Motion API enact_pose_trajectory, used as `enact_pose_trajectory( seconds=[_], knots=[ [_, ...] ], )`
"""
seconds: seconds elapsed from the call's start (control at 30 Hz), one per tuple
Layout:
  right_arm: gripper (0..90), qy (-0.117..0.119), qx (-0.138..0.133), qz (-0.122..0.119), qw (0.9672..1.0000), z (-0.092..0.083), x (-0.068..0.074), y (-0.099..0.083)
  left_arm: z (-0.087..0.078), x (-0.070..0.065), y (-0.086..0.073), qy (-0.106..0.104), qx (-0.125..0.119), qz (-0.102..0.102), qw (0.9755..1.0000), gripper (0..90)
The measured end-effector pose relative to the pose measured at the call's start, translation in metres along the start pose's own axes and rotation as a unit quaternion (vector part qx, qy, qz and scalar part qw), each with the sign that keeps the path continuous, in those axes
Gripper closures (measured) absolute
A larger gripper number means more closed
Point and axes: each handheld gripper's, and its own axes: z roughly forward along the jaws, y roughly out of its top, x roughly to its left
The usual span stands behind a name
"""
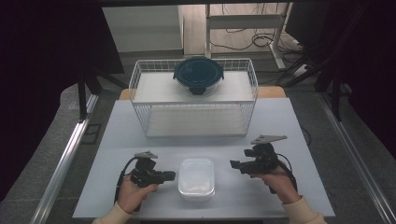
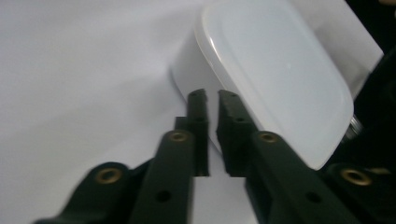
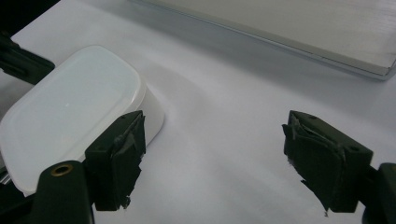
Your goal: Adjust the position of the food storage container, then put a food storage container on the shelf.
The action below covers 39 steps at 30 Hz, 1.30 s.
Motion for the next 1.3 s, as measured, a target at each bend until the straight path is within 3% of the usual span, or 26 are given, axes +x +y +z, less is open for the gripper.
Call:
enact_pose_trajectory(
  seconds=[0.1,0.17,0.37,0.57,0.8,1.0,1.13,1.3],
  knots=[
    [20.2,-0.003,-0.003,0.001,1.0,-0.001,0.0,-0.001,-0.012,-0.002,0.002,0.014,-0.02,-0.001,0.9997,59.0],
    [20.2,-0.006,0.0,0.0,1.0,-0.001,0.0,-0.002,-0.018,-0.003,0.004,0.008,-0.028,-0.003,0.9996,52.1],
    [20.1,-0.003,-0.001,-0.003,1.0,-0.002,0.002,-0.004,-0.026,0.0,0.007,0.03,-0.046,-0.018,0.9983,33.7],
    [20.0,-0.004,-0.003,0.0,1.0,-0.002,0.003,-0.004,-0.027,0.002,0.006,0.037,-0.047,-0.023,0.9979,27.3],
    [20.0,0.004,-0.003,0.008,1.0,-0.001,0.005,-0.005,-0.025,0.002,0.007,0.029,-0.047,-0.031,0.998,23.8],
    [20.1,0.029,-0.003,0.044,0.9986,0.0,0.009,-0.008,-0.016,0.003,0.008,0.018,-0.043,-0.037,0.9982,22.8],
    [20.3,0.048,0.009,0.062,0.9969,0.006,0.016,-0.011,-0.008,0.004,0.008,-0.002,-0.039,-0.054,0.9978,23.0],
    [23.2,0.074,0.007,0.091,0.9931,0.013,0.022,-0.013,0.002,0.005,0.008,-0.018,-0.03,-0.067,0.9972,23.6]
  ],
)
